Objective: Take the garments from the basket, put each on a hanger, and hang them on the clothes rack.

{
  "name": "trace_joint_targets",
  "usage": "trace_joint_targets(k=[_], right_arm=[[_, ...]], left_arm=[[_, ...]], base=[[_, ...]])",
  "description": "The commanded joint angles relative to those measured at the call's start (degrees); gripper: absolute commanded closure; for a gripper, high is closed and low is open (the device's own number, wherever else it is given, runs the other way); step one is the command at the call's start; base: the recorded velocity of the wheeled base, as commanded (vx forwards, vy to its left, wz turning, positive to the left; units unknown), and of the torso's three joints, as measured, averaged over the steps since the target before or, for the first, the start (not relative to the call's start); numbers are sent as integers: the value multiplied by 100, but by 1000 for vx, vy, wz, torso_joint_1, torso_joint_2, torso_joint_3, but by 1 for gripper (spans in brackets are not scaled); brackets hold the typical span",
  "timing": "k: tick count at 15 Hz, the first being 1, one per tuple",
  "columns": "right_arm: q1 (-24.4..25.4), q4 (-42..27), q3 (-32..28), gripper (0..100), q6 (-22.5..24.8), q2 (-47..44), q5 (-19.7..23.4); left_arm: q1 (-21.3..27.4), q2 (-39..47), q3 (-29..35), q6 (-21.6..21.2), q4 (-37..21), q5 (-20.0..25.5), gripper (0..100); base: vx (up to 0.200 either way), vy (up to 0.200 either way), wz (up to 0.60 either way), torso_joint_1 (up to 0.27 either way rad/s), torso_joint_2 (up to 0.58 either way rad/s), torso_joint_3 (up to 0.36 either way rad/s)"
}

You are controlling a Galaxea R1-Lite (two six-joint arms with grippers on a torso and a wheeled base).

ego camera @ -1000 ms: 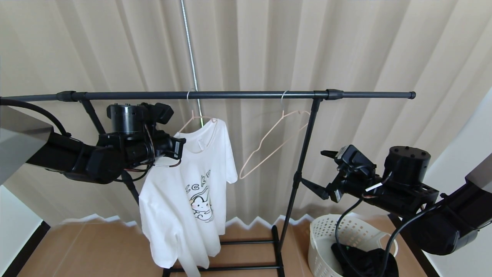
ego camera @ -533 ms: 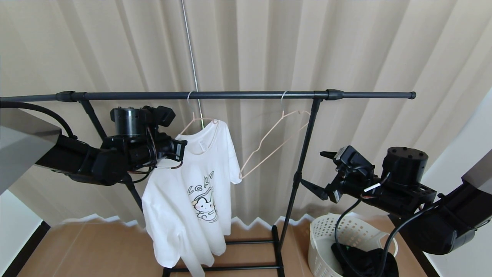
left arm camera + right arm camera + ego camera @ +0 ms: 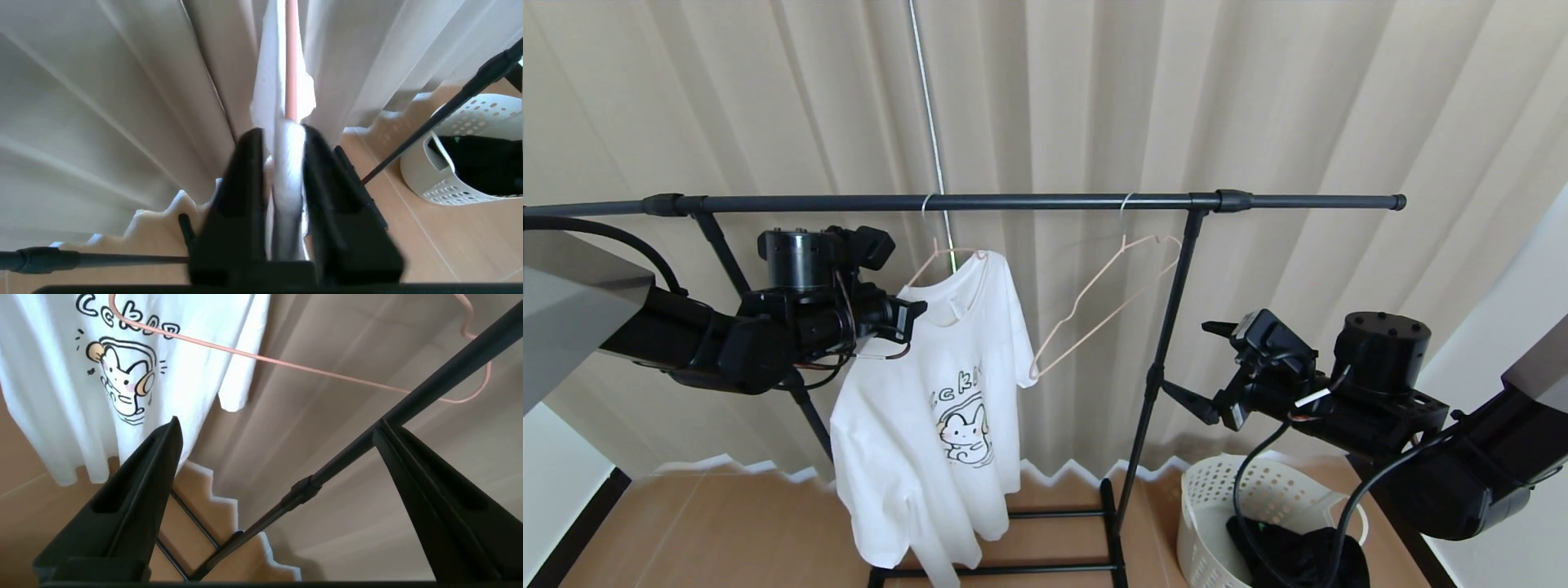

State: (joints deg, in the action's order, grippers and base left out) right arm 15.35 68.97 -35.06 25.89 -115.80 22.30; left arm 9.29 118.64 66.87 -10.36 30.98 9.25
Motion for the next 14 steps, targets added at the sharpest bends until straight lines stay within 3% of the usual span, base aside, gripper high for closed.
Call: trace_joint_targets(k=[1,7,14], right_arm=[[3,2,-1,0,3,-4,3],[3,2,17,0,3,13,3],[3,2,26,0,3,31,3]], left_arm=[[-6,-7,-16,-1,-4,-2,0],[-24,-148,-95,61,-4,-2,0],[-24,-790,-772,52,-4,6,0]], base=[[0,0,0,0,0,0],[0,0,0,0,0,0],[0,0,0,0,0,0]])
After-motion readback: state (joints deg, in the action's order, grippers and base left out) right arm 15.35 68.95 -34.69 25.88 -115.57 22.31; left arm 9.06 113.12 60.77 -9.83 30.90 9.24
